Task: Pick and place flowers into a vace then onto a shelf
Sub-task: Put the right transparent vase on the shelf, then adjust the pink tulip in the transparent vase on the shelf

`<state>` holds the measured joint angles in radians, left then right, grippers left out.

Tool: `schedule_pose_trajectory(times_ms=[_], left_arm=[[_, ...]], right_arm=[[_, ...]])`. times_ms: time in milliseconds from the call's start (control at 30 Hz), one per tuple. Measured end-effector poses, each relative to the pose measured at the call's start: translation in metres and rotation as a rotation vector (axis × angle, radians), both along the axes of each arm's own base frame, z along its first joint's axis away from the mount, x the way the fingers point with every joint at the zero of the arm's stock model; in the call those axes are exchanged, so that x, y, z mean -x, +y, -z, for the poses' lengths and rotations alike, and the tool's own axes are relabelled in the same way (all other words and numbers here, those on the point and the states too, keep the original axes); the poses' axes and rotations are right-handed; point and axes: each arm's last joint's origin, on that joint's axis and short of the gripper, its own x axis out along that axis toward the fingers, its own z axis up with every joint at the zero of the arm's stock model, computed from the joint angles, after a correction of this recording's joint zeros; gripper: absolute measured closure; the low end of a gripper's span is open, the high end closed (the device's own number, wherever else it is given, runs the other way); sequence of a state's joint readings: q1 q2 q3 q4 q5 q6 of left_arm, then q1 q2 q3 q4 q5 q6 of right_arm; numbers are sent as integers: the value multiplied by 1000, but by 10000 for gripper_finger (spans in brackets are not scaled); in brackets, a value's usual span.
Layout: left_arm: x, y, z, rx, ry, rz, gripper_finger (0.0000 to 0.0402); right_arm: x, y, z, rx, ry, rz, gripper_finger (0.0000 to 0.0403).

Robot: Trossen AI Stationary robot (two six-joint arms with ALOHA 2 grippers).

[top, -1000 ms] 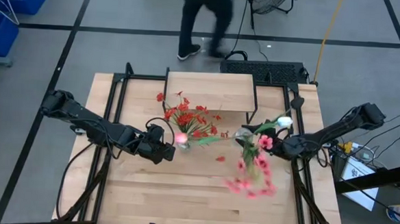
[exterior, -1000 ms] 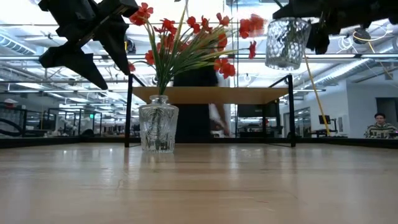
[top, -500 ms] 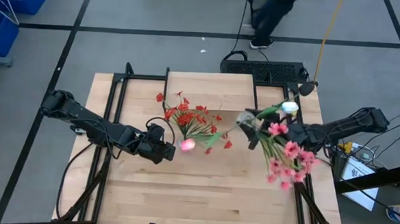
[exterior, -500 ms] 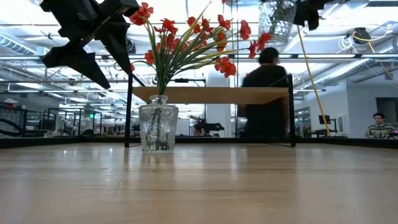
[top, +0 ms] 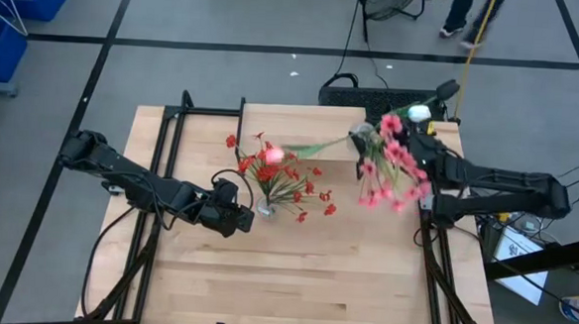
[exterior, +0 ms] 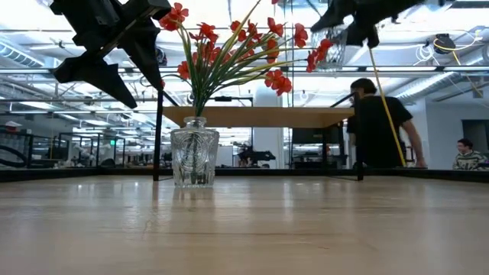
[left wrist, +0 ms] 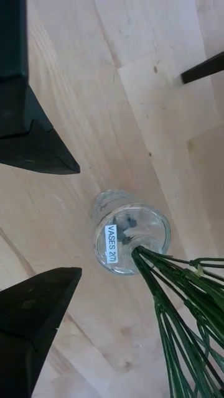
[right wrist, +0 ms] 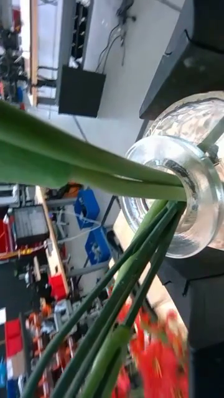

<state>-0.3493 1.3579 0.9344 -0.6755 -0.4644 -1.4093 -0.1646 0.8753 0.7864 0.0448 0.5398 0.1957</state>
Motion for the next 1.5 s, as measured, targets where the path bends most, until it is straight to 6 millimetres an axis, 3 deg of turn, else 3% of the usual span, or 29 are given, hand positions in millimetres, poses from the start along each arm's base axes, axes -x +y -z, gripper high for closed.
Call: schedule_pose_trajectory(times_ms=[300,567,900,1100,1267,1500], left_arm=[[0,0,0,0,1,1,144],[0,-1,0,1,11,25,144],[1,-2,0,2,12,34,144],[0,-3,0,16,6,32,144],[-6,-5,-8,46,-97,45,146],[-6,3,-41,82,-367,-13,216]], right_arm=[[-4,-52,19,-117,52,31,115],[-16,-78,40,-224,60,55,115],[-25,-98,57,-314,51,55,115],[-28,-101,63,-327,71,63,115],[-28,-101,63,-329,74,63,111],[-28,-100,64,-332,79,63,112]])
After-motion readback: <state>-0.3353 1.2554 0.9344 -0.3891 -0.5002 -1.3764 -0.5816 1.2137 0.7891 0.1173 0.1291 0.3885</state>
